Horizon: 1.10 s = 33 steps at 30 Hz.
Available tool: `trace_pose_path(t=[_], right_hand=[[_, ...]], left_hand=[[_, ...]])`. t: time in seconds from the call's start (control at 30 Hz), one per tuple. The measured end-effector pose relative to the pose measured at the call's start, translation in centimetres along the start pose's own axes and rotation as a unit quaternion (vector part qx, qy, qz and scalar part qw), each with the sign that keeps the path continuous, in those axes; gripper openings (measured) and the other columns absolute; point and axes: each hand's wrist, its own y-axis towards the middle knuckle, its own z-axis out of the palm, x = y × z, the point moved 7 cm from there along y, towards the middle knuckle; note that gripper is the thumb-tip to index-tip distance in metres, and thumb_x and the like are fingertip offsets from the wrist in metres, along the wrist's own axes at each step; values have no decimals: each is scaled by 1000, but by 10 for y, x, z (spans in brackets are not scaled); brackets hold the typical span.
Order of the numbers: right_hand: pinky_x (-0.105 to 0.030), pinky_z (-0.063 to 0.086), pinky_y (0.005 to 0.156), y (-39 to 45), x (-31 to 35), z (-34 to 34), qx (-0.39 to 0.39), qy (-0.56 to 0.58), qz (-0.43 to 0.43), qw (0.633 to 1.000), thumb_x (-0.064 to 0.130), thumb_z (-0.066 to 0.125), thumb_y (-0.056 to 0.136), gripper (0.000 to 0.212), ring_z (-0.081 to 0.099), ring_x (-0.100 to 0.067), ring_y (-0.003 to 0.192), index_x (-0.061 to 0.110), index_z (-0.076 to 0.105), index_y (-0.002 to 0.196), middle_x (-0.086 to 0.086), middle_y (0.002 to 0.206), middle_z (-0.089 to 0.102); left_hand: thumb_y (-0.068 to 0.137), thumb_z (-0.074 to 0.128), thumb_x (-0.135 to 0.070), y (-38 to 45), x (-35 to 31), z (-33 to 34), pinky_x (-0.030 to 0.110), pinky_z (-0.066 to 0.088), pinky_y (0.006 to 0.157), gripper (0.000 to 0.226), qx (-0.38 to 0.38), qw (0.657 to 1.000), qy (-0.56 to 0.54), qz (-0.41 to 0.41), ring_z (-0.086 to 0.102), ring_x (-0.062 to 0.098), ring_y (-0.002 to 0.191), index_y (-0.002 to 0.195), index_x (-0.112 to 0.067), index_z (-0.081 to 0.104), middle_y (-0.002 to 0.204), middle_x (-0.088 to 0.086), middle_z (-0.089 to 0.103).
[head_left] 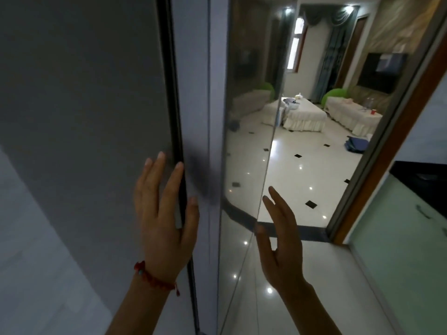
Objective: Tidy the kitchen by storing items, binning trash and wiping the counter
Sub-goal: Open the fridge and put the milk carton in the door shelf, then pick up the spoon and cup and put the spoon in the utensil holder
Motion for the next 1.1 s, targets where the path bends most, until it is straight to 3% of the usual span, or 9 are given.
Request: trace_pose_path(t=[0.07, 0.17, 0.27, 0.4, 0.53, 0.6, 0.73, 0.93, 1.1], right_hand=[[-6, 25, 107, -14, -18, -30, -3, -28, 39, 999, 51, 32, 93, 42, 28, 10, 133, 49, 27, 134, 36, 143, 26], [-4, 20, 108, -45, -45, -89, -9, -110, 102, 989, 52, 30, 93, 43, 26, 16, 131, 44, 30, 135, 17, 141, 39], [-1, 18, 106, -85, -63, -162, -16, -215, 152, 965, 48, 28, 95, 49, 23, 18, 130, 23, 35, 136, 4, 137, 43], [-8, 27, 103, -162, -84, -266, -32, -299, 271, 914, 51, 30, 91, 54, 30, 13, 124, 21, 41, 135, 5, 135, 47], [-27, 34, 100, -276, -100, -364, -49, -359, 420, 832, 47, 33, 89, 55, 43, -16, 129, 20, 40, 137, -2, 141, 45], [-33, 36, 103, -340, -103, -407, -53, -368, 503, 781, 36, 41, 94, 47, 40, -20, 131, 21, 37, 138, -2, 144, 42], [-37, 38, 103, -458, -92, -474, -81, -362, 628, 684, 25, 46, 93, 45, 41, -24, 130, 17, 39, 137, -6, 143, 43], [-34, 36, 103, -598, -39, -521, -186, -303, 761, 543, 16, 48, 93, 42, 45, -31, 126, 8, 44, 133, -16, 139, 46], [-34, 39, 101, -674, 7, -518, -306, -256, 813, 424, 17, 47, 93, 41, 47, -31, 123, 9, 45, 133, -17, 137, 48]], left_hand=[[94, 34, -31, -6, -39, 8, 34, 25, 112, 38, 8, 999, -35, 41, 32, 22, 131, 121, -5, 43, 133, 13, 37], [95, 32, -31, -27, -91, 45, 29, 28, 109, 34, 70, 989, -96, 93, 42, 26, 120, 115, -8, 48, 129, 7, 51], [95, 31, -35, -64, -134, 105, 33, 35, 105, 37, 204, 961, -152, 106, 45, 21, 119, 117, -14, 50, 124, 7, 56], [91, 30, -48, -142, -193, 183, 33, 41, 101, 51, 406, 887, -194, 101, 51, 21, 117, 115, -13, 58, 119, 10, 63], [82, 39, -51, -251, -251, 236, 34, 47, 95, 58, 569, 785, -244, 18, 56, 24, 114, 118, -10, 58, 119, 10, 63], [85, 48, -41, -308, -280, 254, 25, 40, 96, 48, 643, 727, -241, -19, 53, 22, 116, 120, -10, 56, 123, 10, 60], [89, 54, -24, -413, -329, 275, 31, 40, 101, 35, 748, 632, -198, -40, 52, 22, 117, 121, -10, 55, 124, 9, 58], [92, 48, -24, -517, -402, 271, 28, 36, 102, 37, 859, 490, -148, 3, 50, 23, 120, 124, -6, 52, 131, 11, 55], [93, 45, -24, -559, -456, 289, 24, 39, 91, 32, 894, 424, -120, 85, 54, 23, 111, 116, -7, 58, 122, 11, 61]])
